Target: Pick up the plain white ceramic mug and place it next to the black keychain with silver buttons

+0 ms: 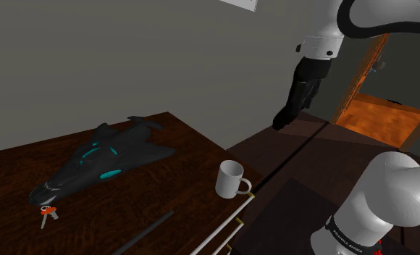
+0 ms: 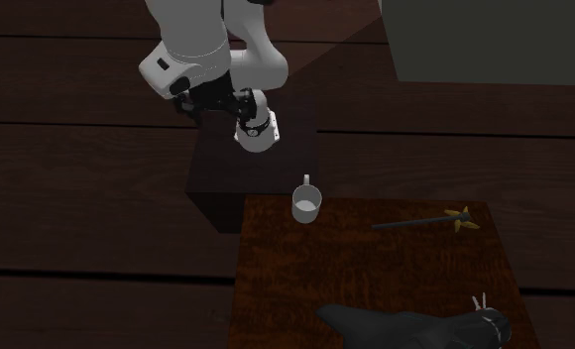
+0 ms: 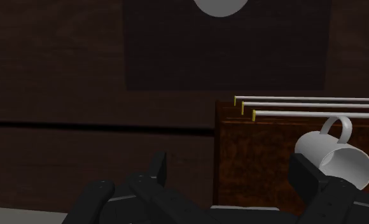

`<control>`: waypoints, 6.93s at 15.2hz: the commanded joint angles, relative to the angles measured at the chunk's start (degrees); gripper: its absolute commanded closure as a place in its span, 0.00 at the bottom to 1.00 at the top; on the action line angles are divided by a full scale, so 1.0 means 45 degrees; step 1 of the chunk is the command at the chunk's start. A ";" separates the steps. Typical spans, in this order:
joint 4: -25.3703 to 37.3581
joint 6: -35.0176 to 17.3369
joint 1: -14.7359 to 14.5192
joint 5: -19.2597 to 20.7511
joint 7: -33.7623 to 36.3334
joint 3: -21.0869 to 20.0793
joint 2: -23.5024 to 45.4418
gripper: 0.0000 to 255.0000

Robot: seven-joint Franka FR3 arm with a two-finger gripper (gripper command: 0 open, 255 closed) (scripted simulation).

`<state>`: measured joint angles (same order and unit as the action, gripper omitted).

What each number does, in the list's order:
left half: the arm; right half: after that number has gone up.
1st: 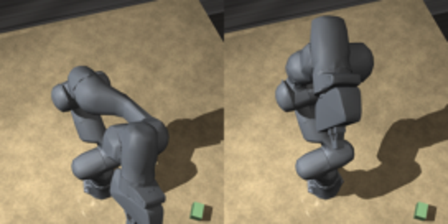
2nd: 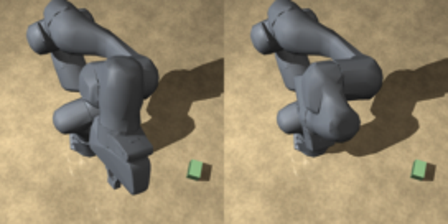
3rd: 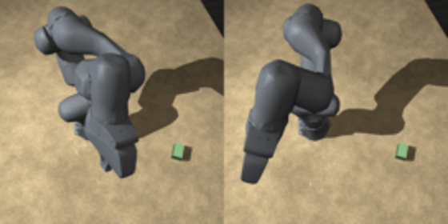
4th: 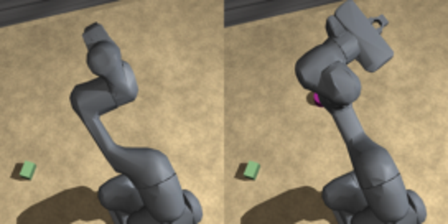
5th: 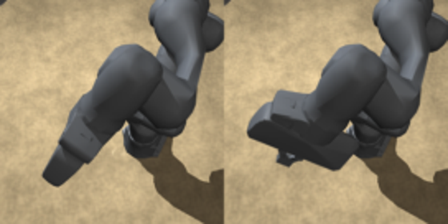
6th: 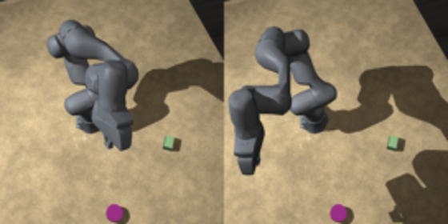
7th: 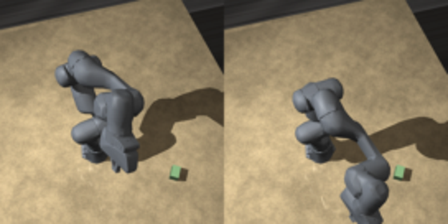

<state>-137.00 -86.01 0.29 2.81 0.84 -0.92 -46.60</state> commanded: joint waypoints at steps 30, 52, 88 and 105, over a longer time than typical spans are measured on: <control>-0.3074 -0.9764 -0.1850 -0.2088 0.1774 -0.2910 0.6128 0.00; -0.2533 -0.8537 -0.1875 -0.2115 0.1723 -0.2791 0.5437 1.00; 0.4180 -0.3821 -0.2148 -0.1758 0.3798 -0.3891 0.7362 1.00; 1.5599 -0.1123 -0.5024 0.1666 0.8081 -0.5377 1.6673 1.00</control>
<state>-71.88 -92.72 -20.66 8.95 36.32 -25.22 24.82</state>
